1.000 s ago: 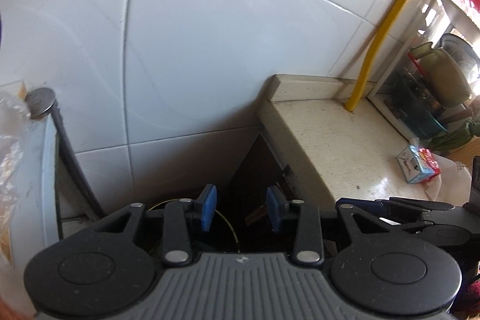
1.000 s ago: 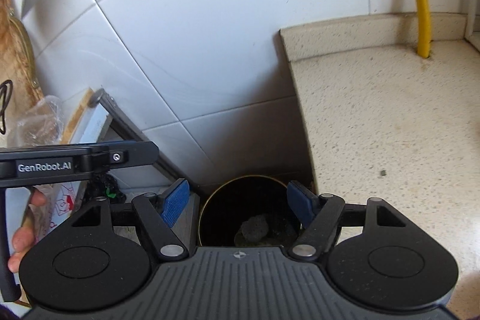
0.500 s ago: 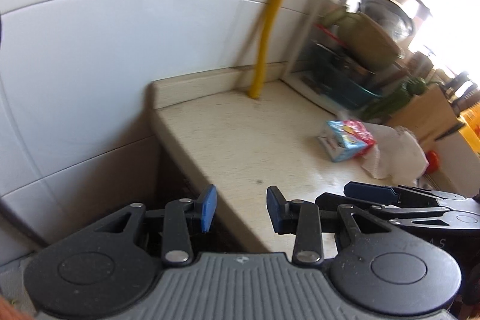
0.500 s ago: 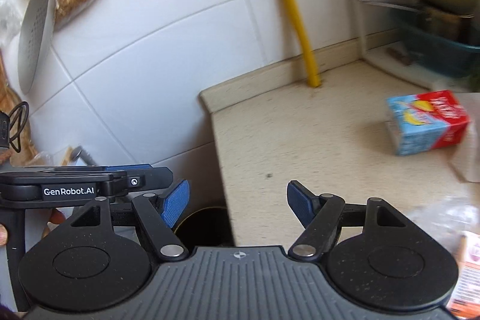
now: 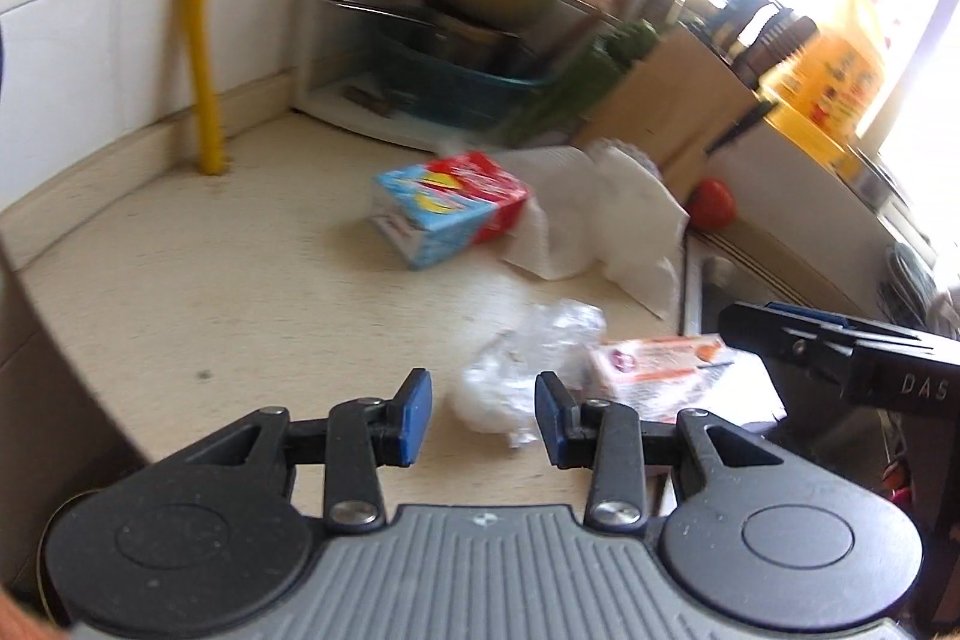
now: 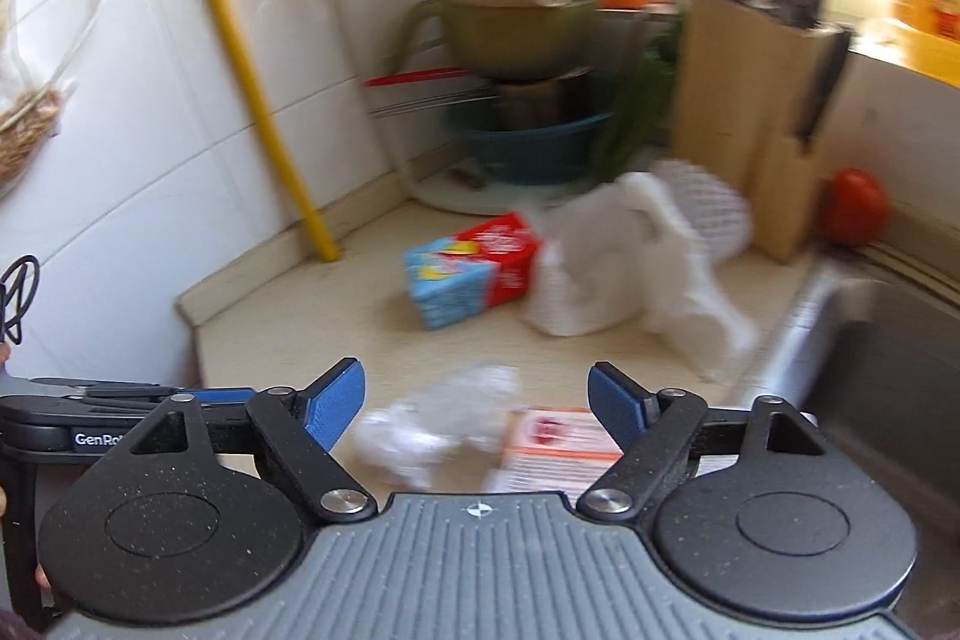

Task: Collect trash
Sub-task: 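Move both open tools back over the orange-printed box on the counter, then close right tool on the orange-printed box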

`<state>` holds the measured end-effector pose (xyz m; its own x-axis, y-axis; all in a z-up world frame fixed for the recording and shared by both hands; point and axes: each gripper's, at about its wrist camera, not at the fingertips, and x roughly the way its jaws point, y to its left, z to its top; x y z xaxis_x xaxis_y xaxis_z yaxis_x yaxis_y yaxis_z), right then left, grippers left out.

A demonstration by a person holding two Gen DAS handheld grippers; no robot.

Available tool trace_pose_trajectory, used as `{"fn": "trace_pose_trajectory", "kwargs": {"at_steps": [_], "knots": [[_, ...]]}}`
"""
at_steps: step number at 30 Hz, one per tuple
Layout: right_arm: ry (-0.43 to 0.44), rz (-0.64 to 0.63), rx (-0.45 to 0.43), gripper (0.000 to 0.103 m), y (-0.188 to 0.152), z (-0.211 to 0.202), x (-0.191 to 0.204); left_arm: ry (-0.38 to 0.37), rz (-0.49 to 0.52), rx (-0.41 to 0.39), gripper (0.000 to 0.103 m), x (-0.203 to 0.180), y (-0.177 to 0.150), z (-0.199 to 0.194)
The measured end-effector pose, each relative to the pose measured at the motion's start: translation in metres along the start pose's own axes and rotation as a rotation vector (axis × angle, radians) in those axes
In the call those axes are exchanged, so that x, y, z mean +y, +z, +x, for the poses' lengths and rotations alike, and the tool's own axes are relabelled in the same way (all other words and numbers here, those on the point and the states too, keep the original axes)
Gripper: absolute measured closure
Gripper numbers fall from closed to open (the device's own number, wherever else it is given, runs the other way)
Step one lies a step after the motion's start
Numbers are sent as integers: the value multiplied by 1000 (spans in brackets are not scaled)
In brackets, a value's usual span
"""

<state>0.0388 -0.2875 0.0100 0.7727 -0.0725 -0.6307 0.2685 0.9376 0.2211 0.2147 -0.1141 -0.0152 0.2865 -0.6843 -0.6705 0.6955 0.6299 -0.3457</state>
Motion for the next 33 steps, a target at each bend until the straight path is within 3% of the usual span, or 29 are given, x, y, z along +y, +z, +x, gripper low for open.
{"fn": "trace_pose_trajectory", "kwargs": {"at_steps": [8,13,23,33], "knots": [[-121,110,4,16,-20,-23,-64,-62,119,66,71,-42,3,41],[-126,192,44,15,-31,-21,-82,-76,240,114,70,-49,13,56],[-176,360,48,12,-43,-14,-99,-283,505,267,64,-52,22,72],[-138,594,86,8,-61,-2,-125,-413,587,396,61,-38,30,103]]}}
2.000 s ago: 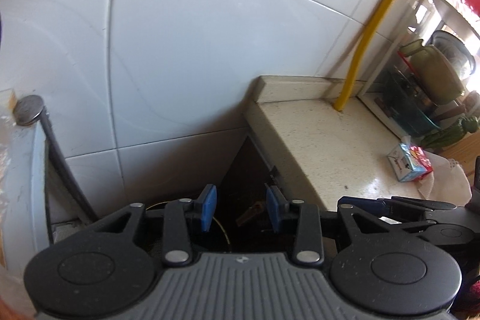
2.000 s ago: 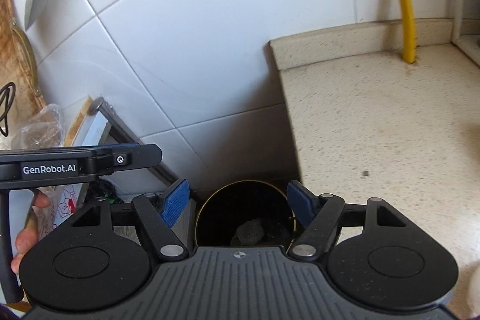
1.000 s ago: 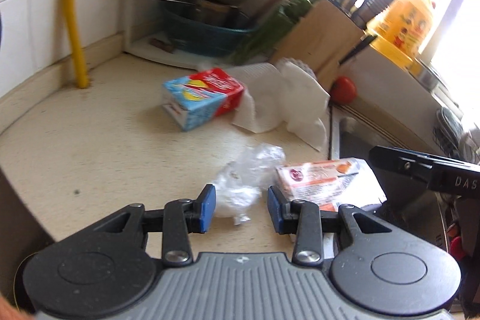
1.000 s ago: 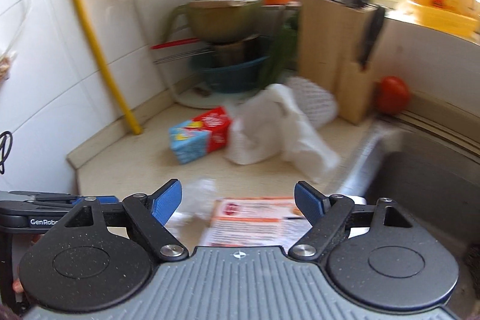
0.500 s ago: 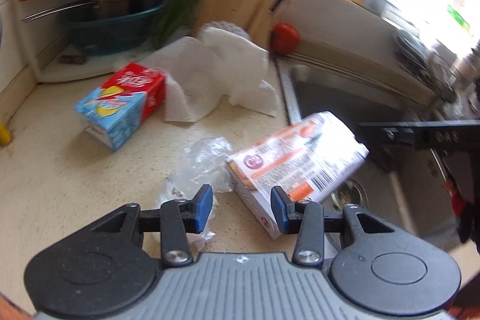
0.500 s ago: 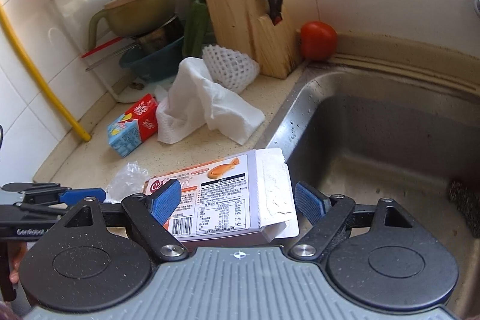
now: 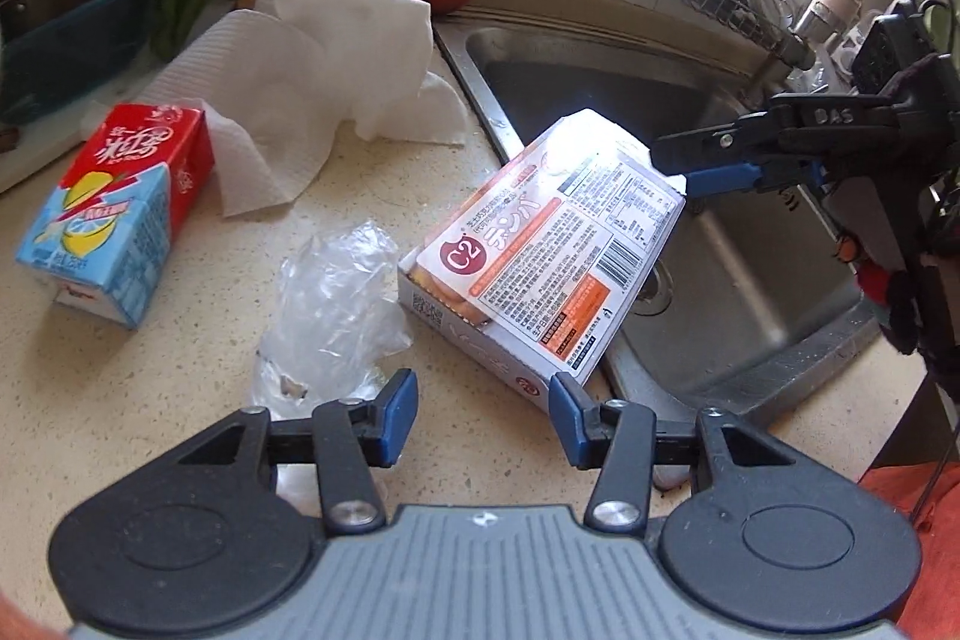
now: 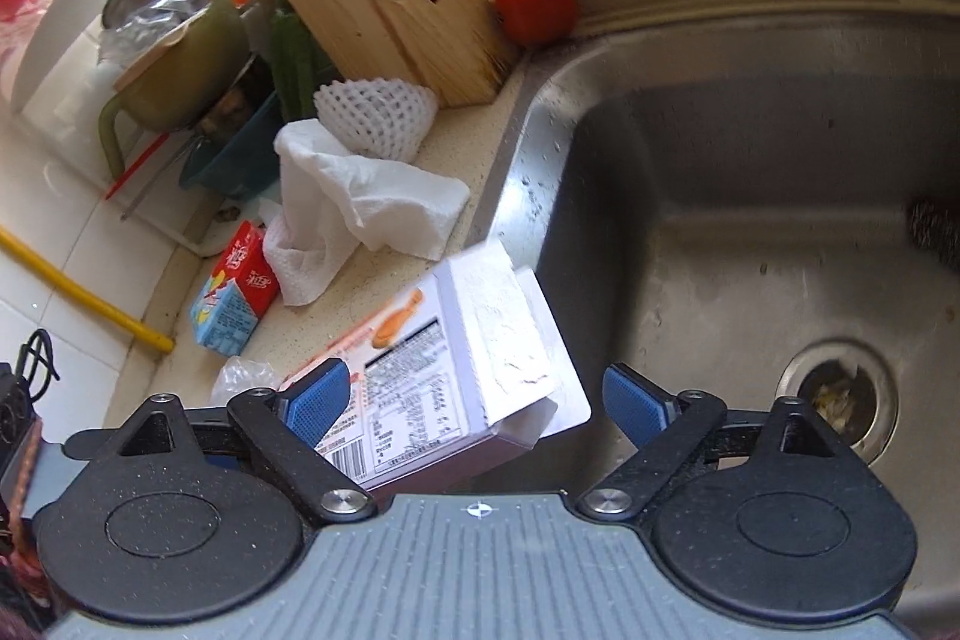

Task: Collect trash
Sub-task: 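Close right tool on the orange-printed box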

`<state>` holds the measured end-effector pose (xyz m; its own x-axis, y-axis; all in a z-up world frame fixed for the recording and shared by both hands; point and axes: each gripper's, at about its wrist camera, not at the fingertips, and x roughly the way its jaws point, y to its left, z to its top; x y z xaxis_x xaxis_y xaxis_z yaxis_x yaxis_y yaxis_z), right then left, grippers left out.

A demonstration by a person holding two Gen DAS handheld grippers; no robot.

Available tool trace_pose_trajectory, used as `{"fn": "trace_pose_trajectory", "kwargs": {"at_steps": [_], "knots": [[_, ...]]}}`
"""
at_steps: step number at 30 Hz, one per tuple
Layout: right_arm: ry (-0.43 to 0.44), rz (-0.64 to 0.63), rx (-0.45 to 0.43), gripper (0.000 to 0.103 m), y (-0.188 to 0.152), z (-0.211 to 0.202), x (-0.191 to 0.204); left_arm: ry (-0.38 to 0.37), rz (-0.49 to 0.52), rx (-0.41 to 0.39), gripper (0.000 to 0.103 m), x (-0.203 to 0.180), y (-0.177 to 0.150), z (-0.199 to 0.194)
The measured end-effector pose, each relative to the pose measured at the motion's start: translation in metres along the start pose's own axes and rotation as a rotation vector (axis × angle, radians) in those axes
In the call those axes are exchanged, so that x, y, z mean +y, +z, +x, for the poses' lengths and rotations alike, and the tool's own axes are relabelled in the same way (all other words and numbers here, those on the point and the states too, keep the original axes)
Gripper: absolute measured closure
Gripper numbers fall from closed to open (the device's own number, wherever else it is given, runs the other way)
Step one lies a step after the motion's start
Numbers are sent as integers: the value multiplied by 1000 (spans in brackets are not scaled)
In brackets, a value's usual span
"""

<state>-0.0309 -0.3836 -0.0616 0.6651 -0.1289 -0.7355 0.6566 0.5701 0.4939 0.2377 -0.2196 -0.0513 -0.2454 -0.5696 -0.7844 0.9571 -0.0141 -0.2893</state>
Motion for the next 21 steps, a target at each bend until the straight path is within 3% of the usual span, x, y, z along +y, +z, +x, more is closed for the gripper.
{"fn": "trace_pose_trajectory", "kwargs": {"at_steps": [10,15,19,21], "knots": [[8,79,45,9,5,25,-5,-73,-41,-18,61,24,12,8],[22,68,59,24,6,33,-1,-139,-120,-20,69,32,9,10],[39,65,51,30,10,35,2,-104,-170,-40,72,35,3,2],[54,67,45,41,14,32,2,-91,-211,-63,74,38,-2,-5]]}}
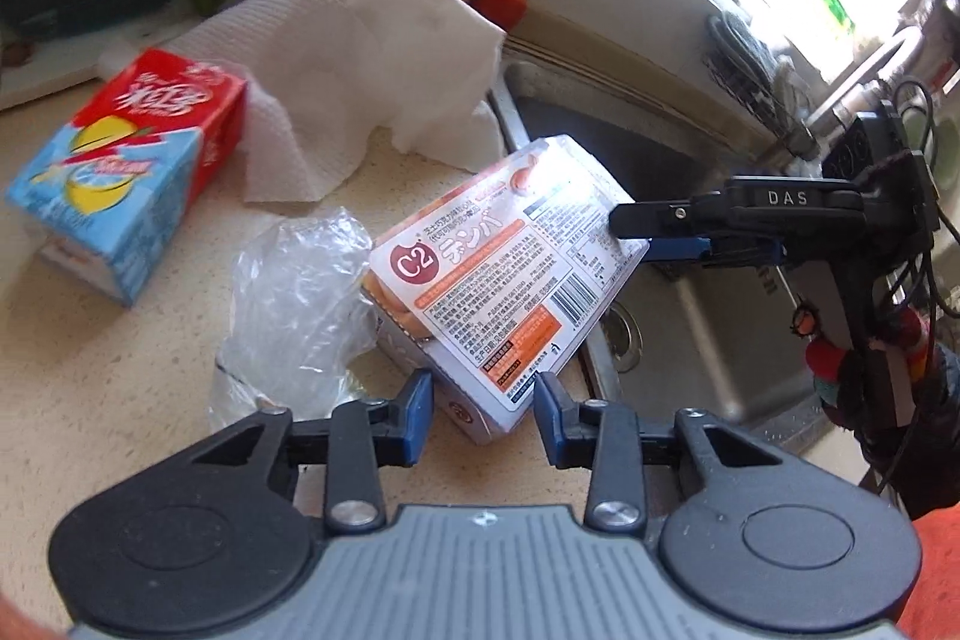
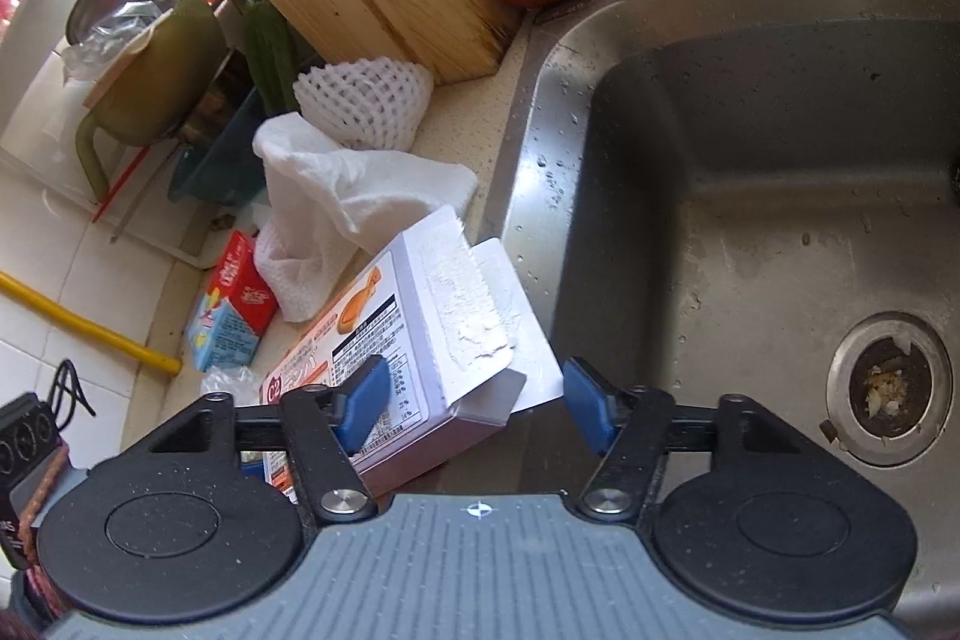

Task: Collect trash
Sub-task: 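Close right tool on the orange-printed box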

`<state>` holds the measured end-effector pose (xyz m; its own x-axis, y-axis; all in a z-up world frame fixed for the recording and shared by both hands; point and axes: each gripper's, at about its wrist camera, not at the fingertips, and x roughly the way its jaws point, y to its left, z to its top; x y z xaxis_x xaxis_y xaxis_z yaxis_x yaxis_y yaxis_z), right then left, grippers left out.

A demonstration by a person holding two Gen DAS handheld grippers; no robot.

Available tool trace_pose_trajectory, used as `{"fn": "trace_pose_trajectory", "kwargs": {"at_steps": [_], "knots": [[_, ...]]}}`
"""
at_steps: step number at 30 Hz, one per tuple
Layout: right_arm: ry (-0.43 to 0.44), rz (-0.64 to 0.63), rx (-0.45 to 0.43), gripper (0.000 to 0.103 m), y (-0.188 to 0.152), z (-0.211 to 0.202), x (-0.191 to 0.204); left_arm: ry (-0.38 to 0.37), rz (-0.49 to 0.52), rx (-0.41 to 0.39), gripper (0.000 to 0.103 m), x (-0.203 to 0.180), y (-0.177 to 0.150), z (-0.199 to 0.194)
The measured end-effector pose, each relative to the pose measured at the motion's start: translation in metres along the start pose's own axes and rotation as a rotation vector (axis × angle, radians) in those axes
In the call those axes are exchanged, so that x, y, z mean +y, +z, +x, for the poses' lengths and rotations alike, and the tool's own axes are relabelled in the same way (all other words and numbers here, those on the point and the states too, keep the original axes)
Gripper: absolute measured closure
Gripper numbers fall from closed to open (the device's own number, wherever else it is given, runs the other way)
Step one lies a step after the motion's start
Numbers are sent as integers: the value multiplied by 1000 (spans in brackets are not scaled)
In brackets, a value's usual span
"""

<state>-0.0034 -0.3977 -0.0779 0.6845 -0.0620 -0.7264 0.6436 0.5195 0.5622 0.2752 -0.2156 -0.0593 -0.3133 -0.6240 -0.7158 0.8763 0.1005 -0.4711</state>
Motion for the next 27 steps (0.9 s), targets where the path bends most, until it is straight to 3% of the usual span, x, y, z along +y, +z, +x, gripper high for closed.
{"fn": "trace_pose_trajectory", "kwargs": {"at_steps": [2,4,9,13,16,22,26,27], "knots": [[18,8,-7,47,3,-3,-1,0,-40,-28,78,4,-3,-7],[37,19,0,47,5,-1,-2,-1,-84,-51,78,7,-7,-11],[100,66,43,20,-1,11,-5,11,-137,-53,78,8,-22,-7],[94,64,55,20,-3,21,-2,16,-167,-81,79,7,-23,-7],[96,78,54,23,-2,25,-4,51,-177,-97,79,10,-25,-12],[110,56,38,45,2,21,-3,50,-207,-110,79,23,-24,-23],[112,72,34,46,4,20,-7,55,-213,-127,79,30,-23,-34],[114,74,35,42,4,20,-7,54,-220,-130,79,32,-22,-37]]}}
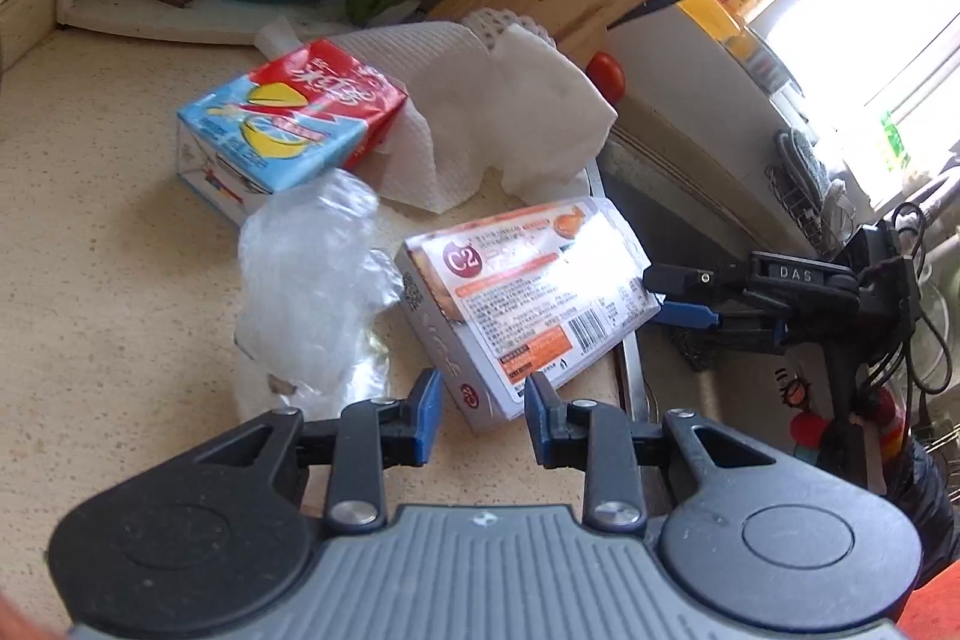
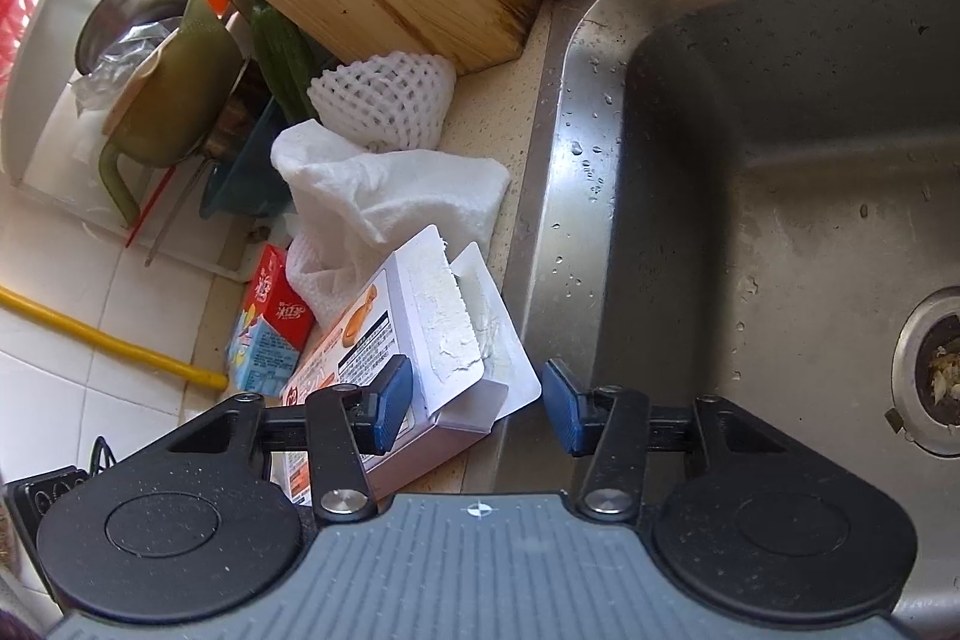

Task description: Collect trash

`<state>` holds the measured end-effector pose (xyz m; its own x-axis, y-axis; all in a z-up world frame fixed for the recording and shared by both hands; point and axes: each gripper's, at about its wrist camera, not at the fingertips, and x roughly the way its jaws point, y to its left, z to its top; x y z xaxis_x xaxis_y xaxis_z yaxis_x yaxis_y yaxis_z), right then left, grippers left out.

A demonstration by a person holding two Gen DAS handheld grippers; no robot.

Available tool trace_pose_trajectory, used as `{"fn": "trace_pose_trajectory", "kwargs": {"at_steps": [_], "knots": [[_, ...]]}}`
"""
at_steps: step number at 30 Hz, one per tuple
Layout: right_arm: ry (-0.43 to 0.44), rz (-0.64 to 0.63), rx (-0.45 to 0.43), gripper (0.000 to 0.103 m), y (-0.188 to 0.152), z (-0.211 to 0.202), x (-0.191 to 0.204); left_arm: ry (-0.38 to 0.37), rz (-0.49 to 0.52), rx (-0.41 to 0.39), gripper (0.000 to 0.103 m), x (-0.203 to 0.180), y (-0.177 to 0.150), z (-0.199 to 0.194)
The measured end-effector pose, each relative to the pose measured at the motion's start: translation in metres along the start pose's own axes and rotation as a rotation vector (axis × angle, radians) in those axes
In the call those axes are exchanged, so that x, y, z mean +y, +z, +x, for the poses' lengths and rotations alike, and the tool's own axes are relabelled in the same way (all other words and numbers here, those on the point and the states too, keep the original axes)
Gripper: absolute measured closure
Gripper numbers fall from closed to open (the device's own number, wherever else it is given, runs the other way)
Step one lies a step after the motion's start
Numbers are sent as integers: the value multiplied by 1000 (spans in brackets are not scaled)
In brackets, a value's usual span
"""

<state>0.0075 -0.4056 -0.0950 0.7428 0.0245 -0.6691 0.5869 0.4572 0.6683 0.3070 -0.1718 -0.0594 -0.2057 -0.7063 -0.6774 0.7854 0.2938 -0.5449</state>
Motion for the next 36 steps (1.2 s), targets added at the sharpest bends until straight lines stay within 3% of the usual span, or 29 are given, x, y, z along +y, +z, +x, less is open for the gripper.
{"fn": "trace_pose_trajectory", "kwargs": {"at_steps": [2,6,10,12,15,17,20,29,32,36], "knots": [[1,13,7,28,-1,1,-1,5,-10,-6,78,4,0,-6],[1,18,14,20,-4,1,-2,27,-4,-26,76,11,1,-18],[-2,27,36,18,-7,6,-2,16,-11,-52,72,13,9,-24],[3,40,37,18,-8,6,-4,20,12,-49,65,11,10,-27],[12,39,22,18,-7,7,-3,54,16,-72,64,16,16,-28],[9,36,20,16,-7,11,0,37,-14,-99,64,25,23,-26],[-12,28,1,19,-5,11,4,65,-47,-100,64,35,28,-19],[62,-28,-9,20,-8,6,27,56,-56,-120,65,51,21,-18],[68,-100,-4,21,-5,13,44,45,-48,-120,65,51,22,-12],[35,-172,84,50,0,42,61,94,-23,-118,71,39,22,-4]]}}
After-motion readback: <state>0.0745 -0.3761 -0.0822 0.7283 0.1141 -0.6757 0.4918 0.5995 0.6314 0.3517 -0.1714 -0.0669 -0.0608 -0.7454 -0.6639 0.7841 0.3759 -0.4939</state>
